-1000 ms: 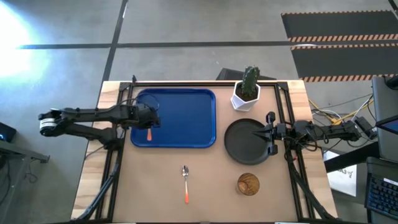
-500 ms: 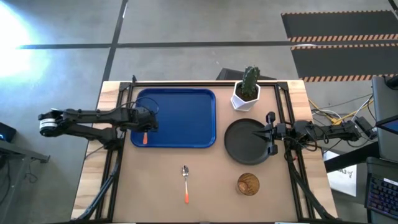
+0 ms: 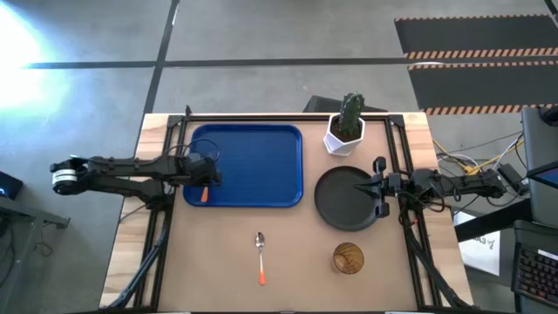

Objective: Pick and place plate/cup/fork/spoon on tray
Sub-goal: Put the orange fork on the blue tray

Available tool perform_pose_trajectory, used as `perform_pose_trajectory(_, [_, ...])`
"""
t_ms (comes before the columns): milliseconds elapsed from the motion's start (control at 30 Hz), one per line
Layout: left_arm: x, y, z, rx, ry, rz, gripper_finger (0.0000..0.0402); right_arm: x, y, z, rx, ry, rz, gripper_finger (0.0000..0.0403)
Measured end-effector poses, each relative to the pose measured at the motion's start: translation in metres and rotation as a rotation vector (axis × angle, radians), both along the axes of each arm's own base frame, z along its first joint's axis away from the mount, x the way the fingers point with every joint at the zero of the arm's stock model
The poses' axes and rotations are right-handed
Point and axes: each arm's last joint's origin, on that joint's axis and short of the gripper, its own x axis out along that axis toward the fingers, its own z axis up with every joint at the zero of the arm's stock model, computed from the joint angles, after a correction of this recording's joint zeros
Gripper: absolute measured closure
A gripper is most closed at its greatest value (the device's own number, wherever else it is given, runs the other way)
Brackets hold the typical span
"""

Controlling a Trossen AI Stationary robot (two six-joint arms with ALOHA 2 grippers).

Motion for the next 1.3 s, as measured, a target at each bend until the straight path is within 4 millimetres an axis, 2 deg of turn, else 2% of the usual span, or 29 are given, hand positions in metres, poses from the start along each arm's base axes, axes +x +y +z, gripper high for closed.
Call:
perform_pose_trajectory(400, [0.000, 0.002, 0.001, 0.033, 0.012, -0.009, 0.0401, 0.000, 0.000, 0.000, 0.000, 0.000, 0.000, 0.0394])
perform_pose_trajectory(733, [0.006, 0.005, 0.010, 0.069, 0.000, -0.062, 0.0401, 0.000, 0.000, 0.000, 0.000, 0.000, 0.000, 0.0394])
perform_pose_trajectory(1300, [0.009, 0.005, 0.010, 0.058, -0.038, -0.058, 0.0401, 0.000, 0.000, 0.000, 0.000, 0.000, 0.000, 0.0394])
